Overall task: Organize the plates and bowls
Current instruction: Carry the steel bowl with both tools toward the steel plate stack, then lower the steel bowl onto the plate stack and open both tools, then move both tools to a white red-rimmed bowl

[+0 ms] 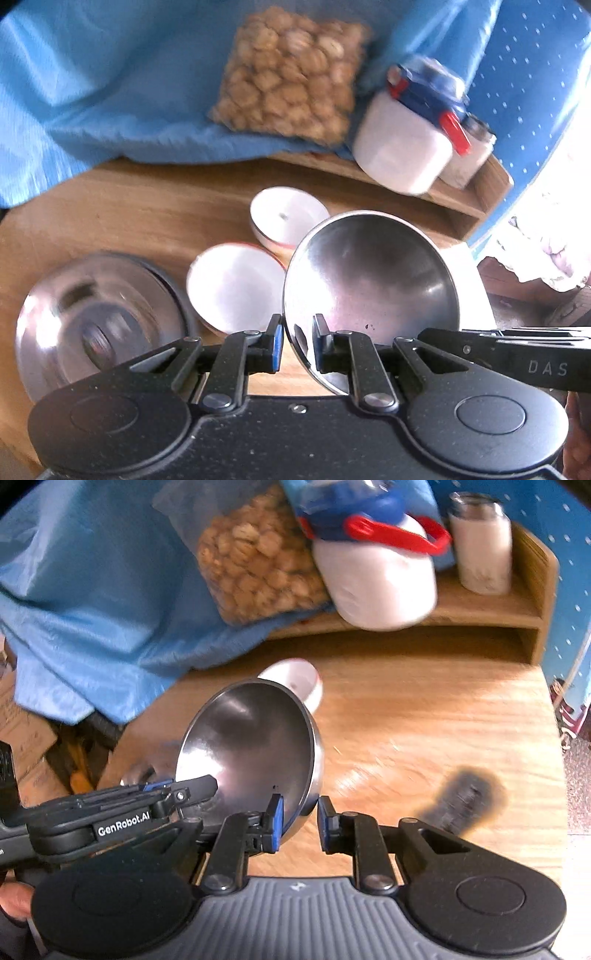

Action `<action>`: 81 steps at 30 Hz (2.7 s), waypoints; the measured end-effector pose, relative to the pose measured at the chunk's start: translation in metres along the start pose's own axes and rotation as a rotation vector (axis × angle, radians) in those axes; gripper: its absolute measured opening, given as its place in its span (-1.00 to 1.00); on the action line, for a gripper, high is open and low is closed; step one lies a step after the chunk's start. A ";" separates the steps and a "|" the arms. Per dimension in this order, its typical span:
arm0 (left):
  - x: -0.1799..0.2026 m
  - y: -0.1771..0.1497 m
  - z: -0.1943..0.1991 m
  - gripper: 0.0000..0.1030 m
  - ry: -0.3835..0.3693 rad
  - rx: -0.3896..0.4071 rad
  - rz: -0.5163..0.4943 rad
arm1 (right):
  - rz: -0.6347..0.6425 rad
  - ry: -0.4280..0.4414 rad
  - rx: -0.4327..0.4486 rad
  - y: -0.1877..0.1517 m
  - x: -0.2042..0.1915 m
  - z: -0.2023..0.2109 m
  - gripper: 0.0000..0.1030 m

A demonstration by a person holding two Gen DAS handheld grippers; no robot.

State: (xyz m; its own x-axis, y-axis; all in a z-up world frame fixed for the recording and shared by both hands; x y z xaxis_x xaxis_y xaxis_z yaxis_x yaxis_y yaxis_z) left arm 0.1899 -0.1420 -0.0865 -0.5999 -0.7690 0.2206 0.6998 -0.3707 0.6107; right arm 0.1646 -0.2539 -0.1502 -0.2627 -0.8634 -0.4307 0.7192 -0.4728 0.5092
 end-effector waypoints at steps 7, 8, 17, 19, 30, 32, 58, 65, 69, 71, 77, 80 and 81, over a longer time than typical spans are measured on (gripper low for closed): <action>0.040 -0.035 0.001 -0.68 0.038 -0.051 0.037 | 0.037 0.028 -0.089 -0.030 0.038 0.015 -0.57; 0.042 -0.040 0.001 -0.68 0.048 -0.065 0.040 | 0.044 0.034 -0.098 -0.033 0.041 0.017 -0.58; 0.043 -0.062 -0.003 -0.68 0.116 -0.125 0.115 | 0.142 0.069 -0.167 -0.041 0.043 0.013 -0.57; 0.042 -0.061 -0.003 -0.68 0.137 -0.132 0.116 | 0.150 0.082 -0.170 -0.041 0.041 0.012 -0.56; 0.031 -0.066 -0.014 -0.68 0.195 -0.174 0.149 | 0.138 0.117 -0.200 -0.039 0.041 -0.003 -0.56; 0.029 -0.064 -0.013 -0.66 0.200 -0.168 0.147 | 0.123 0.123 -0.204 -0.038 0.042 -0.005 -0.56; -0.094 0.040 0.000 0.98 0.299 -0.124 0.070 | 0.003 -0.057 -0.057 0.020 0.011 -0.041 0.99; -0.104 0.058 -0.022 0.98 0.274 -0.162 -0.074 | 0.032 -0.102 -0.062 0.024 -0.011 -0.059 0.99; -0.107 0.062 -0.038 0.98 0.232 -0.182 -0.125 | 0.058 -0.139 -0.076 0.024 -0.021 -0.068 0.99; -0.107 0.064 -0.047 0.98 0.208 -0.192 -0.146 | 0.066 -0.157 -0.084 0.024 -0.024 -0.073 0.99; -0.104 0.070 -0.068 0.98 0.168 -0.214 -0.236 | 0.079 -0.200 -0.099 0.029 -0.033 -0.087 0.99; -0.105 0.070 -0.077 0.98 0.150 -0.234 -0.280 | 0.096 -0.214 -0.105 0.031 -0.038 -0.094 0.99; -0.105 0.070 -0.080 0.98 0.136 -0.247 -0.294 | 0.105 -0.219 -0.106 0.031 -0.040 -0.095 0.99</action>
State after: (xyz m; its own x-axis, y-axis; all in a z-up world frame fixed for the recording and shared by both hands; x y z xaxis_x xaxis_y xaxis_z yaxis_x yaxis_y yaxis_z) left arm 0.3330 -0.1287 -0.1279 -0.7429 -0.6676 -0.0487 0.5884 -0.6860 0.4280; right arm 0.2589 -0.2170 -0.1879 -0.3076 -0.9297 -0.2025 0.8101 -0.3675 0.4568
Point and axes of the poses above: each gripper's, at about its wrist camera, not at the fingertips, and z roughly against the way its jaws point, x to its right, y to its top, the point moved 9 cm from there along -z, roughly the way its jaws point, and after that the axes turned 2 degrees about -z, right-handed, at the moved point
